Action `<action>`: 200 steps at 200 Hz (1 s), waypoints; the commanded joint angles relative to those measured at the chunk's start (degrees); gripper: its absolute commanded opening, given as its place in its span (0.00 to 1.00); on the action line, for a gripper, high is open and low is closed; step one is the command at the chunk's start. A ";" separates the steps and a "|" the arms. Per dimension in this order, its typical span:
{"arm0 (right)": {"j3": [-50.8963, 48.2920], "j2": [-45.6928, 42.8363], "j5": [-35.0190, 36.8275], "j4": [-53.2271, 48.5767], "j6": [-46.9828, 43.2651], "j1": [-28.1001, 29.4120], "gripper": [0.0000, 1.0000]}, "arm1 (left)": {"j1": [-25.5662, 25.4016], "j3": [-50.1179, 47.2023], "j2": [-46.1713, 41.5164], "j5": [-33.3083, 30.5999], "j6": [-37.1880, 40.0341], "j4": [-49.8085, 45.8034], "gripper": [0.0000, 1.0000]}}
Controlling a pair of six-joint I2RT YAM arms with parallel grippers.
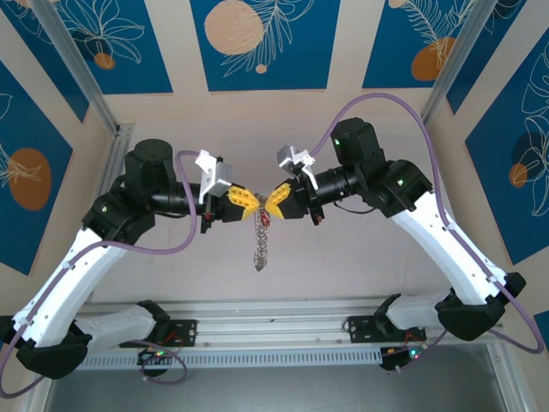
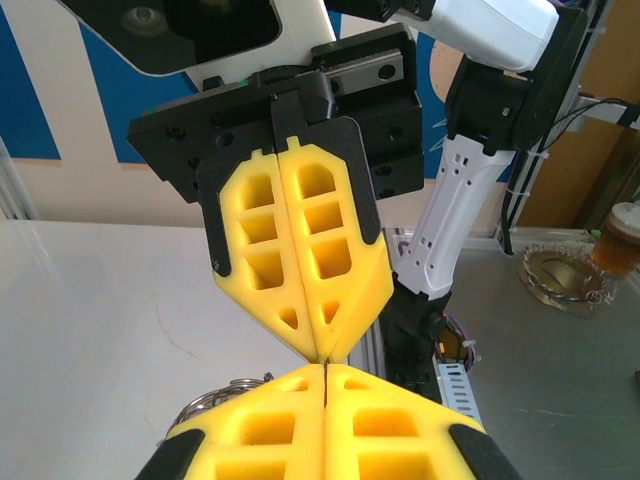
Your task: Put the keys on the keyring
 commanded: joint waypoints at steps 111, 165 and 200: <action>-1.30 2.04 -4.36 1.35 1.44 -1.00 0.12 | -0.28 -3.82 -3.26 4.13 -4.72 11.69 0.00; -1.59 2.87 -0.49 1.27 1.11 -0.18 0.22 | -0.26 -5.35 -3.61 3.69 -6.11 14.38 0.00; -2.55 2.15 -0.70 2.31 1.09 -0.09 0.23 | -0.17 -6.60 -3.72 3.60 -7.51 17.36 0.00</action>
